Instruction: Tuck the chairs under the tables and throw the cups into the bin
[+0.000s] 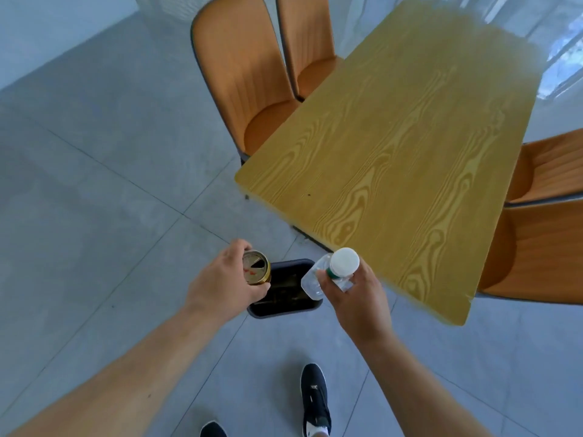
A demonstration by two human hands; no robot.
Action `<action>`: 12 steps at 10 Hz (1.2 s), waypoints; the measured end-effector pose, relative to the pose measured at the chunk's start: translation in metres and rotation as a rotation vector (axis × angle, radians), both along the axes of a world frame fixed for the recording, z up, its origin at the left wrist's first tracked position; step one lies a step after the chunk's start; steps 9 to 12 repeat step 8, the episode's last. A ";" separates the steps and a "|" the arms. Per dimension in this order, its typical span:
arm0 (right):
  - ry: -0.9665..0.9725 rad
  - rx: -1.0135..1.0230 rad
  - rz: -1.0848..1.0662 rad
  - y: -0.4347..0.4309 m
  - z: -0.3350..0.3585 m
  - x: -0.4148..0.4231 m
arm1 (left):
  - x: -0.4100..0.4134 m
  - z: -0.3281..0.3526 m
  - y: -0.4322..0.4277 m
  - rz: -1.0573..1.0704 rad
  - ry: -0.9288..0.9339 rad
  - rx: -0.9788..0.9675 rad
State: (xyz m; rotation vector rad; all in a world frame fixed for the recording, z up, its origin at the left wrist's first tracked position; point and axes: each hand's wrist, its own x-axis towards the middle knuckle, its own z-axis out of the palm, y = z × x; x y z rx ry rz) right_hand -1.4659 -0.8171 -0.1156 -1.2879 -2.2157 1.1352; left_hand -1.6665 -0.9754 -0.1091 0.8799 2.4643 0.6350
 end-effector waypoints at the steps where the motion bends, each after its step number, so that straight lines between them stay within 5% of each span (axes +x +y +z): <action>1: -0.044 -0.047 -0.016 0.005 -0.050 -0.006 | -0.004 -0.046 -0.001 0.003 0.022 0.001; 5: -0.132 -0.146 0.013 0.027 -0.273 -0.015 | 0.001 -0.247 0.019 0.067 -0.024 -0.029; 8: -0.306 -0.026 0.194 -0.013 -0.204 -0.003 | 0.012 -0.195 0.006 -0.130 0.101 -0.092; 12: -0.306 -0.026 0.194 -0.013 -0.204 -0.003 | 0.012 -0.195 0.006 -0.130 0.101 -0.092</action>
